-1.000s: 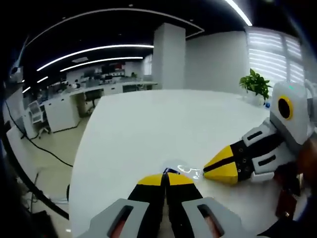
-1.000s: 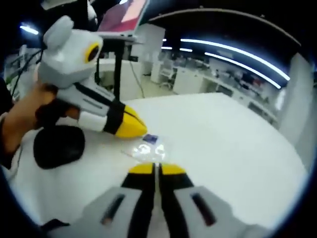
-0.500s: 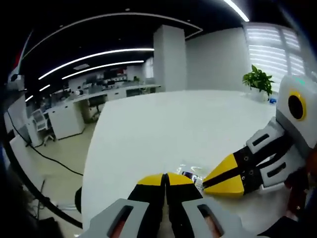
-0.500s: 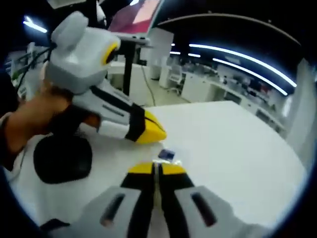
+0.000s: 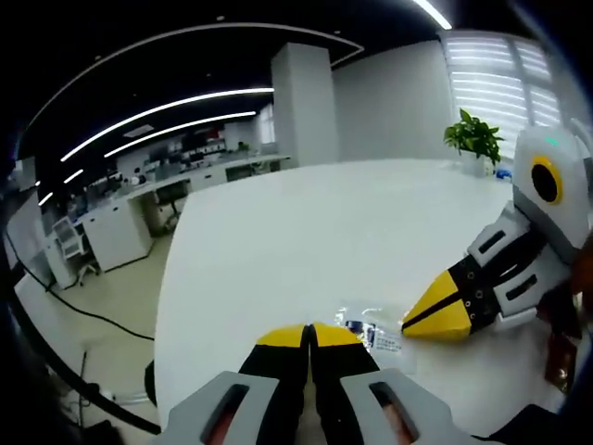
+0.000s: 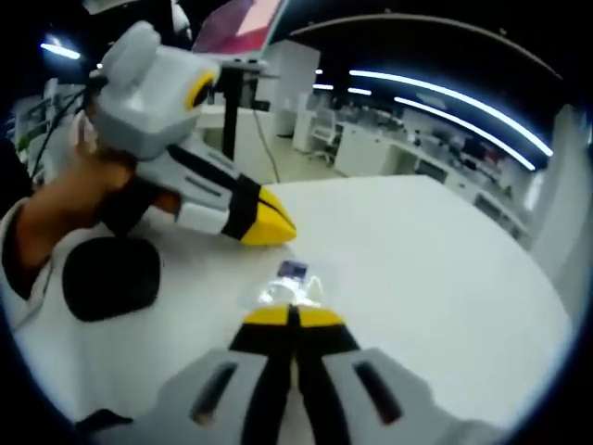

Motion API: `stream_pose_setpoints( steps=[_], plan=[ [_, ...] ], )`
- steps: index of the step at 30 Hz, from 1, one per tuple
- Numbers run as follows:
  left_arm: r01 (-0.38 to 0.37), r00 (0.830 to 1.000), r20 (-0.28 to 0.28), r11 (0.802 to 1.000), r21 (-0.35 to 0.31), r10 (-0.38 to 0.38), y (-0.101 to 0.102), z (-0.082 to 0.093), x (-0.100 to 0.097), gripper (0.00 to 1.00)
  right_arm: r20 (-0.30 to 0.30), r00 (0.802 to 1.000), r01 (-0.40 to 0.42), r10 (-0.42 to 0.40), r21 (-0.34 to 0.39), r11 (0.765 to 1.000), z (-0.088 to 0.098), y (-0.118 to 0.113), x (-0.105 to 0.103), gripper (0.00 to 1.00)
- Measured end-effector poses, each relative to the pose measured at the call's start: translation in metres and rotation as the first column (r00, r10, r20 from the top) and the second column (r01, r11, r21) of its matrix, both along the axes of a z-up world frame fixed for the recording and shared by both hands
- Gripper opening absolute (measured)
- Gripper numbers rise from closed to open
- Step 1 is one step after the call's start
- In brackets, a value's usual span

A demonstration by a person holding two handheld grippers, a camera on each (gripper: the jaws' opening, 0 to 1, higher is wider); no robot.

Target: Arrange the skincare products in the storage area until every visible bottle or jar stands upright without overlapping.

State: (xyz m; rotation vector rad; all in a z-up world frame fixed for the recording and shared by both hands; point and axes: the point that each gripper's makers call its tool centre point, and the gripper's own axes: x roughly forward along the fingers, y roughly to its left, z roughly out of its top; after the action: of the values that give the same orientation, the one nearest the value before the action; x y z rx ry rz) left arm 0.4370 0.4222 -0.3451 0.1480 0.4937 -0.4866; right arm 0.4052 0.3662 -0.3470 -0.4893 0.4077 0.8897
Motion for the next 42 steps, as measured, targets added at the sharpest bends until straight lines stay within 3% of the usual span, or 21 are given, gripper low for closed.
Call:
stream_pose_setpoints(
  steps=[9, 14, 18, 20, 31, 35, 42],
  plan=[
    [0.011, 1.000, -0.016, 1.000, -0.020, -0.011, 0.000, -0.001, -0.005, 0.00, 0.038, 0.997, 0.069, -0.069, 0.001, 0.998, 0.002, -0.017, 0.018, 0.00],
    [0.010, 1.000, -0.003, 0.999, -0.048, -0.011, 0.000, 0.007, -0.010, 0.00, 0.044, 0.991, 0.121, -0.125, 0.078, 0.990, 0.011, -0.027, 0.023, 0.00],
    [0.028, 0.999, -0.029, 0.998, -0.053, -0.030, -0.005, 0.002, -0.015, 0.00, -0.021, 0.992, 0.130, -0.128, 0.165, 0.978, 0.015, -0.023, 0.023, 0.06],
    [0.033, 0.998, -0.045, 0.998, -0.050, -0.035, -0.009, -0.004, -0.019, 0.00, -0.025, 0.991, 0.135, -0.132, 0.157, 0.978, 0.010, -0.026, 0.023, 0.11],
    [0.022, 0.998, -0.050, 0.999, -0.026, -0.023, -0.006, -0.010, -0.016, 0.00, 0.018, 0.982, 0.182, -0.186, 0.120, 0.976, 0.009, -0.044, 0.028, 0.10],
    [0.021, 0.999, -0.039, 1.000, 0.006, -0.021, -0.011, -0.011, -0.021, 0.00, -0.024, 0.984, 0.176, -0.175, 0.171, 0.969, 0.011, -0.038, 0.027, 0.12],
    [0.020, 0.999, -0.036, 1.000, 0.017, -0.019, -0.014, -0.012, -0.027, 0.00, -0.153, 0.979, 0.175, -0.137, 0.277, 0.945, 0.009, -0.024, 0.019, 0.17]
  ],
)
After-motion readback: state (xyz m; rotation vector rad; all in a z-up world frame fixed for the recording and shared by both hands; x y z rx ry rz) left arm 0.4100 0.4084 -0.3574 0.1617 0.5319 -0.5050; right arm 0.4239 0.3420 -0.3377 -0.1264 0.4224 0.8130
